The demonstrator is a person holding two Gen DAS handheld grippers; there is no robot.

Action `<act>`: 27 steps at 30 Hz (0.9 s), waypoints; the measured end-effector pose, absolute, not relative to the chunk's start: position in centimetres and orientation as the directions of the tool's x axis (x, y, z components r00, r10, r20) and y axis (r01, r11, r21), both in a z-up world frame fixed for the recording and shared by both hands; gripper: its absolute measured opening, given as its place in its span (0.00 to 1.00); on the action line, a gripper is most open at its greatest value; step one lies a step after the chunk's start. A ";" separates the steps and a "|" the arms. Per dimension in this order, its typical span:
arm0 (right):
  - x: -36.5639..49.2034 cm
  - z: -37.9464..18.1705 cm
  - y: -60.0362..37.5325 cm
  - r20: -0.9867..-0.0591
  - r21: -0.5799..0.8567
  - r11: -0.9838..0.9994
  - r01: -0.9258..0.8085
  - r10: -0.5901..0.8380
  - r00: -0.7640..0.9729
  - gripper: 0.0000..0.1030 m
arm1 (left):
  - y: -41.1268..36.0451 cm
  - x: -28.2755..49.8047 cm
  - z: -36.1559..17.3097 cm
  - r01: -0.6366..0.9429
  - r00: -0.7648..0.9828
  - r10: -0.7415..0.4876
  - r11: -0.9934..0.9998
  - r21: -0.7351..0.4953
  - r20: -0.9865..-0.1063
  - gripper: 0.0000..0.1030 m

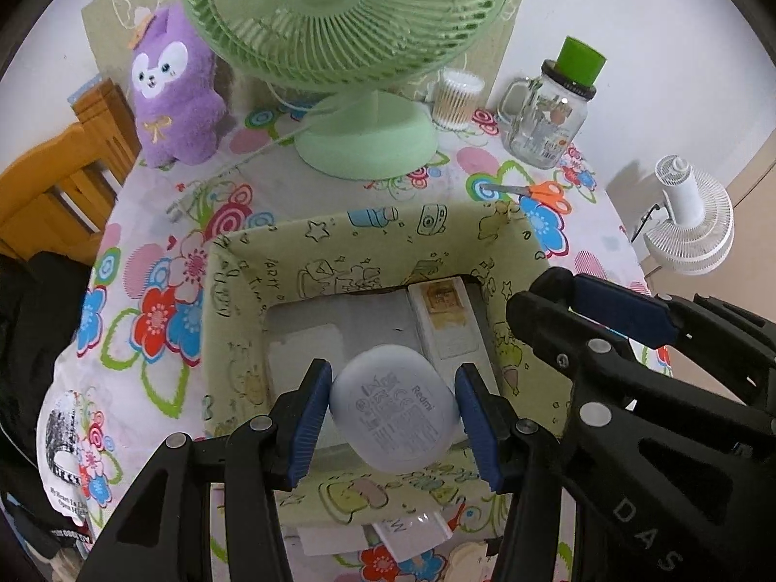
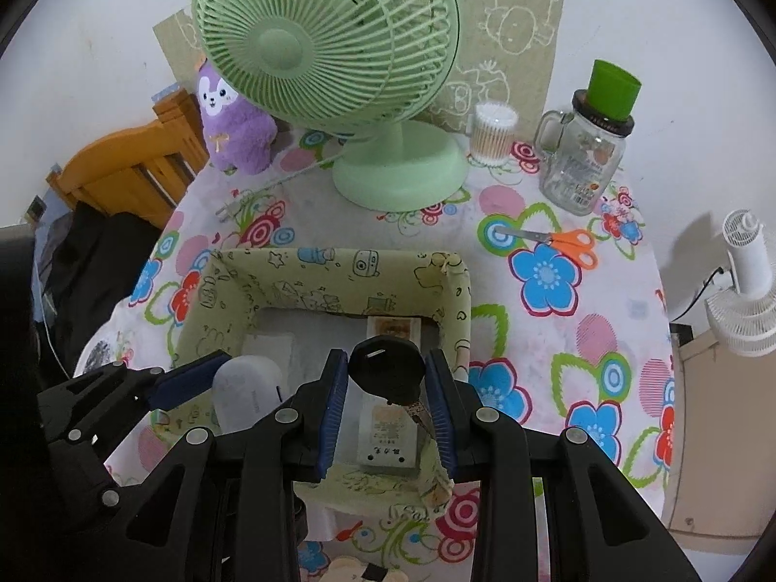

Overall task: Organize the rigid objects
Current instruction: 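Lift and carry the puck and key fob over the fabric box with both tools, then open the left tool to drop the puck while the right tool releases the key fob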

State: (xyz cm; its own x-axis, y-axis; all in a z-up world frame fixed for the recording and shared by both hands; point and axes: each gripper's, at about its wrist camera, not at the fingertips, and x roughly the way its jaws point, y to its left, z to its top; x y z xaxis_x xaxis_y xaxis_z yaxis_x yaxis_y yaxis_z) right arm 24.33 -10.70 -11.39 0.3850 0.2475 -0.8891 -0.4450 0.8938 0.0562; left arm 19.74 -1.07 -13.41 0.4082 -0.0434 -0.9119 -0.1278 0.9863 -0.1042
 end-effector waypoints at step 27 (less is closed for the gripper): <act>27.2 -15.3 -9.7 -0.914 0.123 0.875 -0.469 0.284 0.289 0.34 | -0.7 21.2 -16.3 -0.114 0.337 -0.001 0.993 -0.042 -0.941 0.87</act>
State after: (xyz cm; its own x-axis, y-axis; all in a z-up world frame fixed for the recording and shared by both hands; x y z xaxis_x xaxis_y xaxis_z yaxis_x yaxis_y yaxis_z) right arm 27.17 -9.67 -15.27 0.2894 0.2841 -0.9140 -0.4690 0.8746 0.1234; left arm 21.16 -0.75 -16.33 0.3372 -0.0009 -0.9414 -0.1136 0.9927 -0.0416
